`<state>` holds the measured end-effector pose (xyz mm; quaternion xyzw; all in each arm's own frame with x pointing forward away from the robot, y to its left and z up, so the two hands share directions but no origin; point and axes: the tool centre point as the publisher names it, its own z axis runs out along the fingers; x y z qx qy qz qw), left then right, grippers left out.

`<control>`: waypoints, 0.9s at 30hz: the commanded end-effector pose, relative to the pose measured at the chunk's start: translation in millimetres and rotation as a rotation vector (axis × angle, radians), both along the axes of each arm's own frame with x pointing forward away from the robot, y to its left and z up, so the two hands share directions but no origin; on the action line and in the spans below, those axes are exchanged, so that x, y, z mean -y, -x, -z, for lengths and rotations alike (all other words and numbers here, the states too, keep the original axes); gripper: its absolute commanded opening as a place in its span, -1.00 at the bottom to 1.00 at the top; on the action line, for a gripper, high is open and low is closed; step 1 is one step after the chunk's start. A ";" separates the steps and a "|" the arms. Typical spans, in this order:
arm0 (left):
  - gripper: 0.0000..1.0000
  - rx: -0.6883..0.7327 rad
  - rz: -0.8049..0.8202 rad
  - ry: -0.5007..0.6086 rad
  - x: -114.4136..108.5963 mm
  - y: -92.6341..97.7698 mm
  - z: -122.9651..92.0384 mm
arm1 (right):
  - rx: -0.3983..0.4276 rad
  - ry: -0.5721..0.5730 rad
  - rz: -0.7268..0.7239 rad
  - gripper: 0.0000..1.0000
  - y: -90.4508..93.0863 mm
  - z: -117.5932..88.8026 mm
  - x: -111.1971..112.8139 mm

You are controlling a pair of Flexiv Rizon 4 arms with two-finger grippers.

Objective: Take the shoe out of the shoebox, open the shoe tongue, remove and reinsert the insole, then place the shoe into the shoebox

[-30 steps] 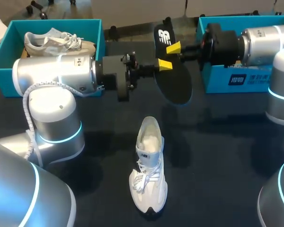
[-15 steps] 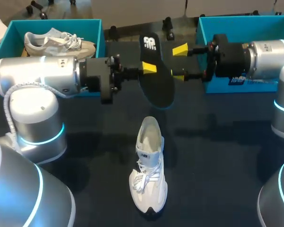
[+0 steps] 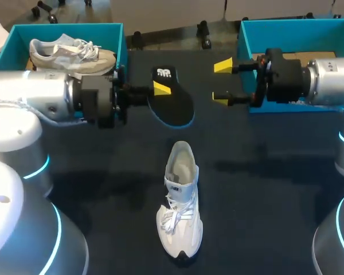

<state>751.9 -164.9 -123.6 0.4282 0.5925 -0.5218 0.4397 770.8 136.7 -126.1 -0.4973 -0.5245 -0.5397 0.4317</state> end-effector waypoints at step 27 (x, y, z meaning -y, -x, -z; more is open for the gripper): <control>-1.00 -1.499 -0.017 -0.284 -34.4 -12.7 -16.1 | 0.000 0.002 0.003 1.00 1.2 0.4 -0.5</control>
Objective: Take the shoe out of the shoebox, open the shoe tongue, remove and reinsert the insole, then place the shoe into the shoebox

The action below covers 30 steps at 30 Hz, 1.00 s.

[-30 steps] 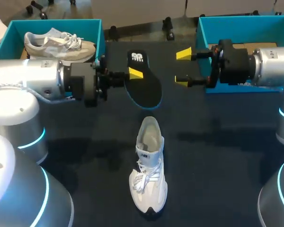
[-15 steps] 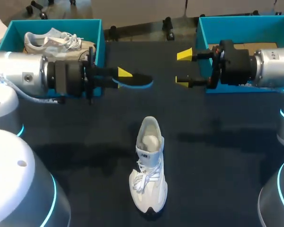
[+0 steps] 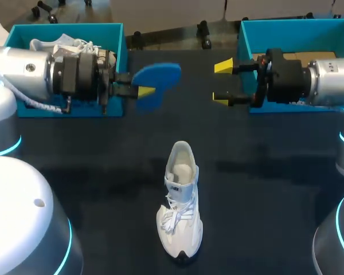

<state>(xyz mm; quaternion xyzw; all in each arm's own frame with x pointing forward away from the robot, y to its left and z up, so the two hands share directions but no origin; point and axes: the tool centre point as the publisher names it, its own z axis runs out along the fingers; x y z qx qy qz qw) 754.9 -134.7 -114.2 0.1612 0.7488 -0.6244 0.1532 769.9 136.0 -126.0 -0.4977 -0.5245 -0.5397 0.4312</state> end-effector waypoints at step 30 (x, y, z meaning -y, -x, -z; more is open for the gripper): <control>-1.00 -1.632 -0.003 0.072 -7.9 -15.9 -8.5 | 0.000 0.001 0.002 1.00 0.3 0.5 -1.2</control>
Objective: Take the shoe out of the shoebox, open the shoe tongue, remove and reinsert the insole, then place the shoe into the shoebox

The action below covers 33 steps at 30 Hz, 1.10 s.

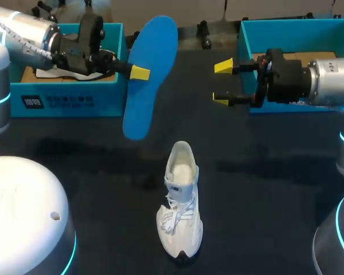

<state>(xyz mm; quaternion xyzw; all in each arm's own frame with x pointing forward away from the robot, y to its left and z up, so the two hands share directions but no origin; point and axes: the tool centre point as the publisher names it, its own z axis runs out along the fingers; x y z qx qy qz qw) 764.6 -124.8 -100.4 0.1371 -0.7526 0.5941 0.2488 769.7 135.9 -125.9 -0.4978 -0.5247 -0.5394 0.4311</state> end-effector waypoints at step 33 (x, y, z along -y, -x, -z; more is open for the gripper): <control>-1.00 -0.967 -0.457 0.020 9.7 -20.2 26.1 | -0.007 0.038 -0.003 1.00 0.4 -1.0 0.5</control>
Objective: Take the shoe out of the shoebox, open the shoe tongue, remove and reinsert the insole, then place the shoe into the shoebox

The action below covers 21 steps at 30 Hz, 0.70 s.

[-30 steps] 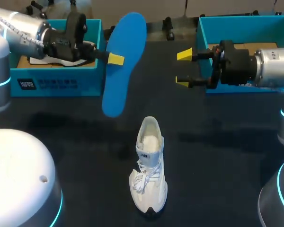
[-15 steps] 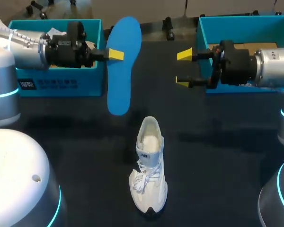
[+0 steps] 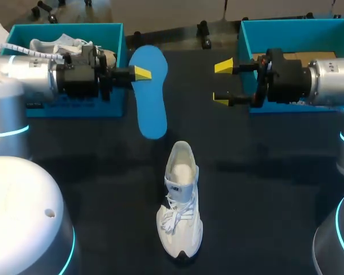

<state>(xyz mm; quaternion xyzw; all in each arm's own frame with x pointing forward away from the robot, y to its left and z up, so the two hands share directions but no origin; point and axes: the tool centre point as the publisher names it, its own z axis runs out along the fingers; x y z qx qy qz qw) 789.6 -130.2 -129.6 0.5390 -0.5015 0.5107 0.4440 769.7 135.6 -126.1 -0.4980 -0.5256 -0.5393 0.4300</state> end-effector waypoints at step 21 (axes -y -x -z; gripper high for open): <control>-1.00 -0.039 -0.005 -0.051 11.0 -3.2 14.5 | -0.125 0.479 -0.083 1.00 3.0 -46.6 -6.6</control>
